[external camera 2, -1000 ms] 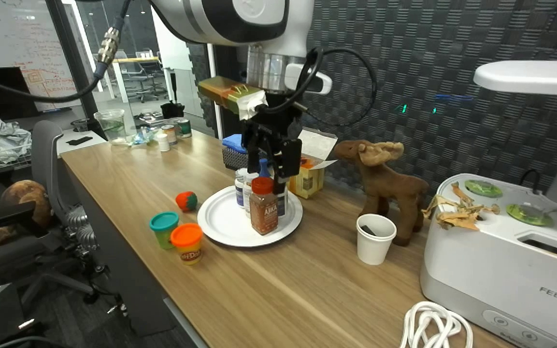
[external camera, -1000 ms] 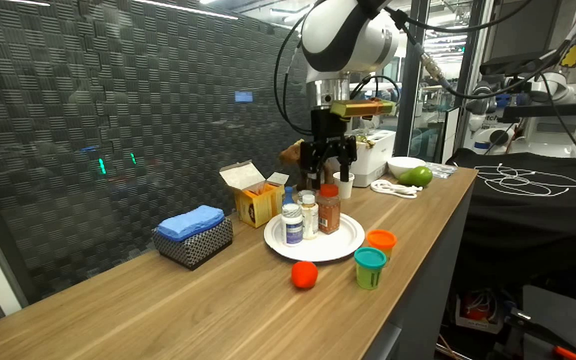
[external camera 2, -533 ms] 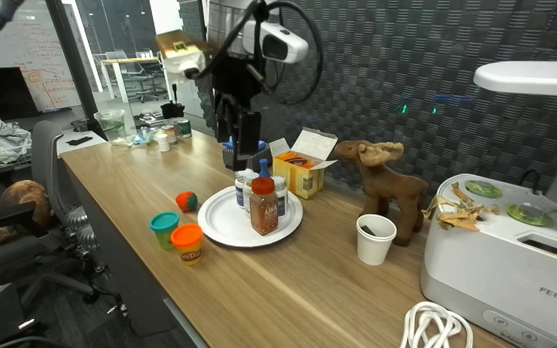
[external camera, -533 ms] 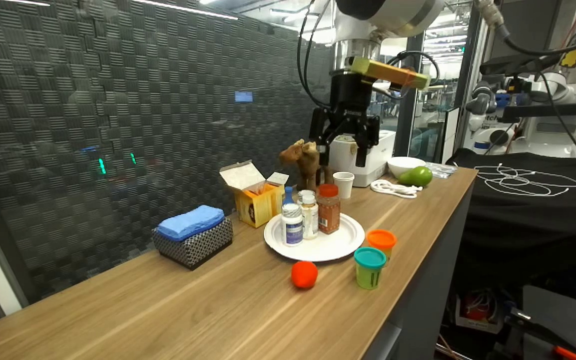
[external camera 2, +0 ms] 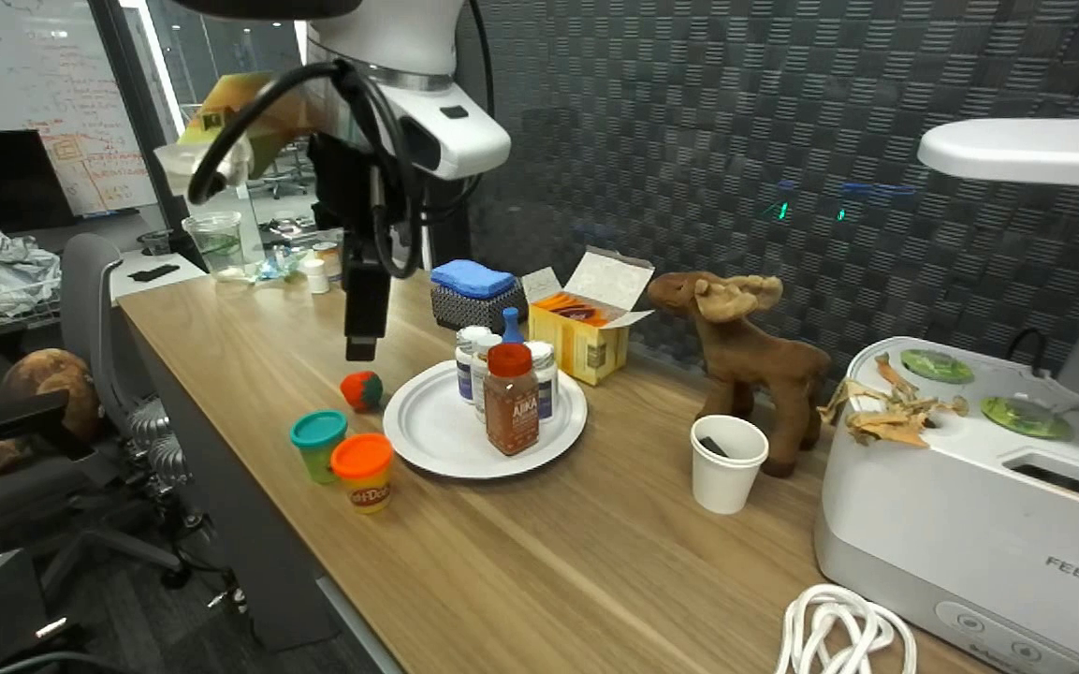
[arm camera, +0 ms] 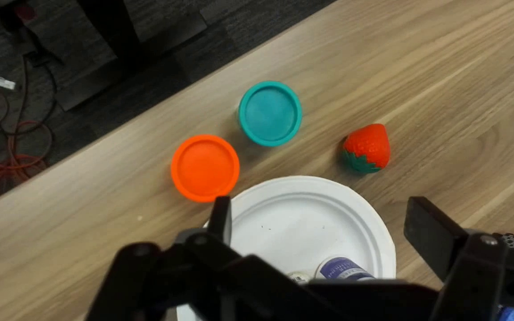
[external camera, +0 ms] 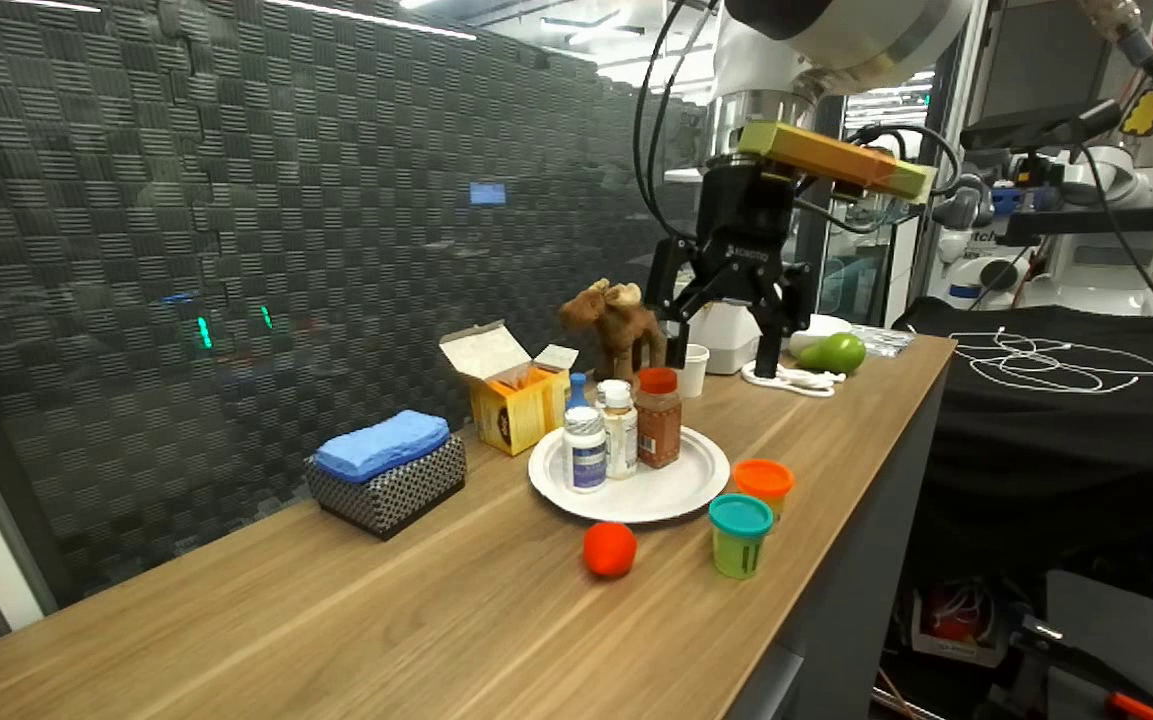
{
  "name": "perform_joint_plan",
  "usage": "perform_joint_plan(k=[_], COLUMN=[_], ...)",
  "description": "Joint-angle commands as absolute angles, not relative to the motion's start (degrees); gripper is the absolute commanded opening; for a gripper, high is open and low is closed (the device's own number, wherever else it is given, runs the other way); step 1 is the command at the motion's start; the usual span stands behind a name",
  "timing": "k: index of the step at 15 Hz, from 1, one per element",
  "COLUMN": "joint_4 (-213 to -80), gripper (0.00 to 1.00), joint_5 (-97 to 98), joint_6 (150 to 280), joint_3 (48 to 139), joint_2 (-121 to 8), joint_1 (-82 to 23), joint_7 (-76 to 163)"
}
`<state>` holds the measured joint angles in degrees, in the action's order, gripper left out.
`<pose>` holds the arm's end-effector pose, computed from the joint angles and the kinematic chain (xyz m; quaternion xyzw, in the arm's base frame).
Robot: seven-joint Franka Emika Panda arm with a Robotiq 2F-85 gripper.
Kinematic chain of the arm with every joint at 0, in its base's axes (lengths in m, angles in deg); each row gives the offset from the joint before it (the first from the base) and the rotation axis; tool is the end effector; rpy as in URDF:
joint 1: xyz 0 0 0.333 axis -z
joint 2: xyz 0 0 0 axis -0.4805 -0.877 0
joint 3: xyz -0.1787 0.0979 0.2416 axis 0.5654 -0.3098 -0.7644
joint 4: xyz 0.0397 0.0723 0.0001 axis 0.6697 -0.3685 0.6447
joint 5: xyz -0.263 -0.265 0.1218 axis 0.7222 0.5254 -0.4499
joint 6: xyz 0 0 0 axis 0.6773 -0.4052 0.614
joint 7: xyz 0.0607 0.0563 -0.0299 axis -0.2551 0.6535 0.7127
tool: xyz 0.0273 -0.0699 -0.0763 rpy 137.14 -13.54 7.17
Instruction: Pick up the bottles and small containers from the table and put them on the white plate.
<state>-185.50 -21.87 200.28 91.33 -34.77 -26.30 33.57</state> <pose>0.4876 -0.0164 0.3807 -0.9567 0.2485 0.0707 0.1342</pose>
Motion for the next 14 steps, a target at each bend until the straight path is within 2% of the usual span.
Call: perform_joint_plan(k=[1, 8, 14], joint_4=[-189.5, -193.6, -196.9], gripper=[1.0, 1.0, 1.0], joint_5=[-16.7, -0.1, -1.5], joint_6=[204.3, 206.6, 215.3], joint_3=[90.6, 88.4, 87.6], joint_2=[-32.7, -30.9, -31.1], joint_1=[-26.2, -26.5, -26.9], joint_7=[26.4, 11.3, 8.7])
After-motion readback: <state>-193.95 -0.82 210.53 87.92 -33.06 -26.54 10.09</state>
